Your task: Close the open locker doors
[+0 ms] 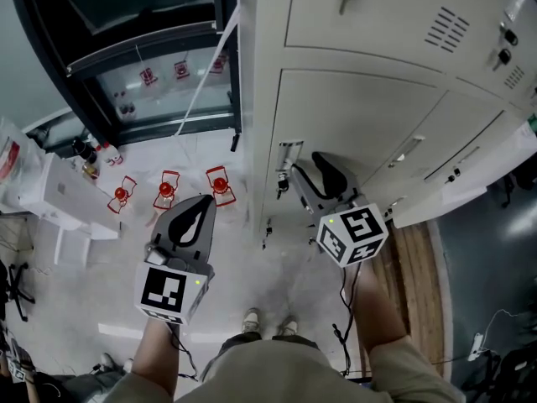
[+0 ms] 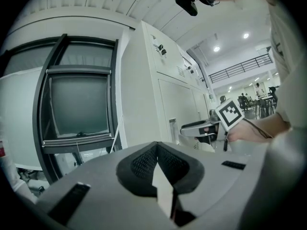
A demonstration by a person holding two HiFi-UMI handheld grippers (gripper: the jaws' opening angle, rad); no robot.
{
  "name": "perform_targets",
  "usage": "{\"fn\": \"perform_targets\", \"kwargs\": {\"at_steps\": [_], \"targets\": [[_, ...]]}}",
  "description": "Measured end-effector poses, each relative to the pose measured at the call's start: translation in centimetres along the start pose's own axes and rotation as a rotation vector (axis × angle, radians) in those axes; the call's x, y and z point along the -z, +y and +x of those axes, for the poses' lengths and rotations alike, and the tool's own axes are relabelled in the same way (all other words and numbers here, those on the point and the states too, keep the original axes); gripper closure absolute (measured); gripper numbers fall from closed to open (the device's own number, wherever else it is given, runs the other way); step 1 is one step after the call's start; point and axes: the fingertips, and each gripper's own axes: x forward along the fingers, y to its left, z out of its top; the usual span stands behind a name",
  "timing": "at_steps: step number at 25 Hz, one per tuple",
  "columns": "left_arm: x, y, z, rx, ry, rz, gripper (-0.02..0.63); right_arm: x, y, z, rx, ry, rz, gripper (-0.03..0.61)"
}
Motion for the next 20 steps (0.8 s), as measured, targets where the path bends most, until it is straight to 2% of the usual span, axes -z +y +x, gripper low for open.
{"fn": "perform_targets", "kwargs": {"at_steps": [6, 14, 20], "targets": [[-1.4, -1.2, -0.7, 0.001, -0.021, 0.017, 0.607, -0.5, 0.1, -2.6, 0.001, -0.003, 0.028, 0.4], [-4.2, -3.3, -2.2, -0.007, -0.046, 0.059, 0.607, -5.0, 1.3, -8.9, -0.015, -0.095, 0.005, 0.449], [-6.7, -6.1, -3.9, 0.033, -0.097, 0.087, 0.607, -6.9, 2.3, -14.1, -0.01, -0.134, 0.004, 0.489]]}}
